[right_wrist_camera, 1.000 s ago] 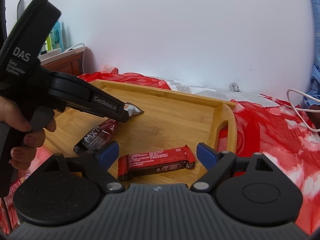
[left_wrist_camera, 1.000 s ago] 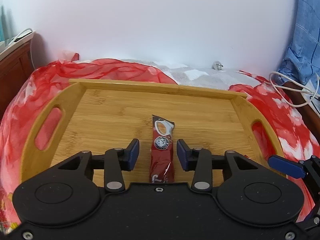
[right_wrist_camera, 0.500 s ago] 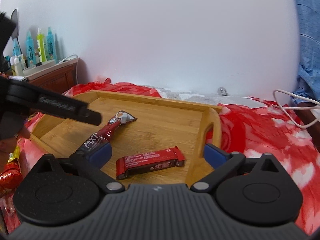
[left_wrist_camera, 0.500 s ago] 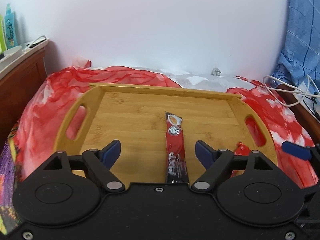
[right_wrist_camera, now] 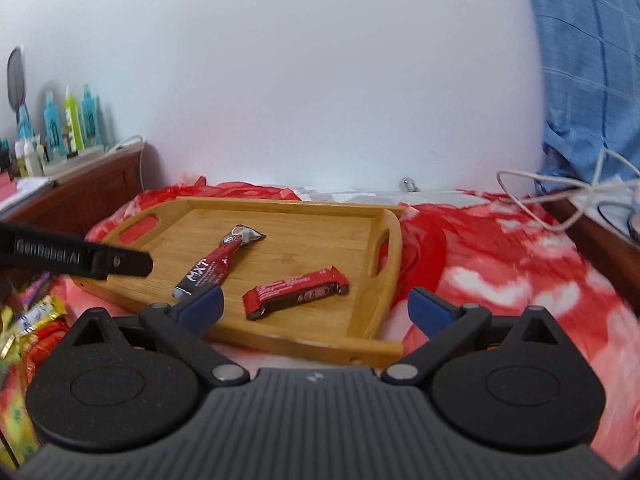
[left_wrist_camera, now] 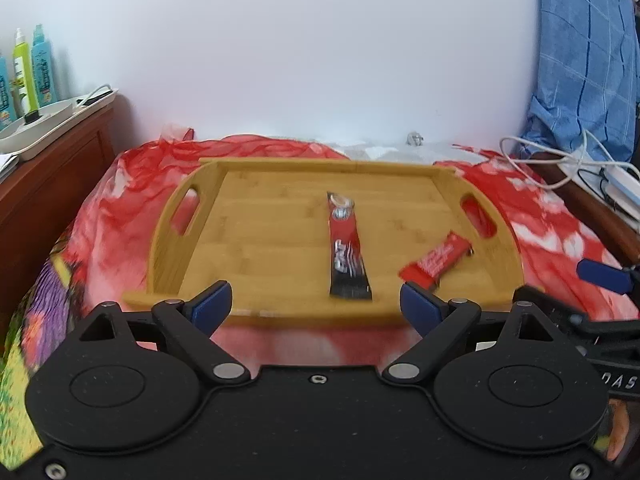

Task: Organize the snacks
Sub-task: 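Withdraw both tools from the tray back toward the scattered snacks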

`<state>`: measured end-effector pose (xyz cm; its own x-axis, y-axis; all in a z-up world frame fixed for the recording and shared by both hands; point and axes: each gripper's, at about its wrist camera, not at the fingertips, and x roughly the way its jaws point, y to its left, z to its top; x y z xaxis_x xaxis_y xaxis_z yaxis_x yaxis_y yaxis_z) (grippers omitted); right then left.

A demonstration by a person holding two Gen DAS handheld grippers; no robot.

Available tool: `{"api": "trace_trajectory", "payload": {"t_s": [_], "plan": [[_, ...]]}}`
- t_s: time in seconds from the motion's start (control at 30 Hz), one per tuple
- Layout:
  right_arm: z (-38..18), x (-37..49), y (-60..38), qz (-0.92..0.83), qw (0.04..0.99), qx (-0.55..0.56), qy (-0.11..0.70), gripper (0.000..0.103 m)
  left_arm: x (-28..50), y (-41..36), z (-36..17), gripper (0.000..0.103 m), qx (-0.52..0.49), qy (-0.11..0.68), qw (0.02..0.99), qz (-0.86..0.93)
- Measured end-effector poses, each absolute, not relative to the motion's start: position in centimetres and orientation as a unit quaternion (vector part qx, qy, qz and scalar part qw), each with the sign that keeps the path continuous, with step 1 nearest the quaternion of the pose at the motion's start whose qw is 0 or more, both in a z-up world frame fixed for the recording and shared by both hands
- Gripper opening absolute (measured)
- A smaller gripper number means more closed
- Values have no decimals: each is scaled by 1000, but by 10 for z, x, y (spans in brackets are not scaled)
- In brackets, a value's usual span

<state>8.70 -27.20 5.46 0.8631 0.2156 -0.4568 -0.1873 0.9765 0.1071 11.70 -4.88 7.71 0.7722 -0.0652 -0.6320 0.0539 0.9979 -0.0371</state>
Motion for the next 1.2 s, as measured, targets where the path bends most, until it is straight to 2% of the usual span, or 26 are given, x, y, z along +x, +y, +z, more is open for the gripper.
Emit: {"api": "trace_trajectory", "payload": {"t_s": [0.37, 0.63, 0.87, 0.93, 1.03, 1.2], "plan": [[52, 33, -270, 85, 972, 53, 212, 103, 55, -51, 71, 92, -10, 326, 945, -21], [44, 11, -259, 79, 971, 45, 221, 102, 24, -51, 60, 92, -1, 325, 946, -19], [38, -4, -253, 71, 969, 40, 232, 95, 5, -53, 49, 92, 4, 326, 945, -20], [36, -7, -250, 70, 969, 33, 236, 92, 0, -54, 46, 78, 9, 328, 944, -22], [33, -11, -243, 71, 967, 15, 243, 87, -5, -57, 41, 64, 10, 339, 940, -32], [28, -16, -230, 87, 963, -12, 253, 80, -11, -58, 34, 47, -3, 351, 935, -54]]}}
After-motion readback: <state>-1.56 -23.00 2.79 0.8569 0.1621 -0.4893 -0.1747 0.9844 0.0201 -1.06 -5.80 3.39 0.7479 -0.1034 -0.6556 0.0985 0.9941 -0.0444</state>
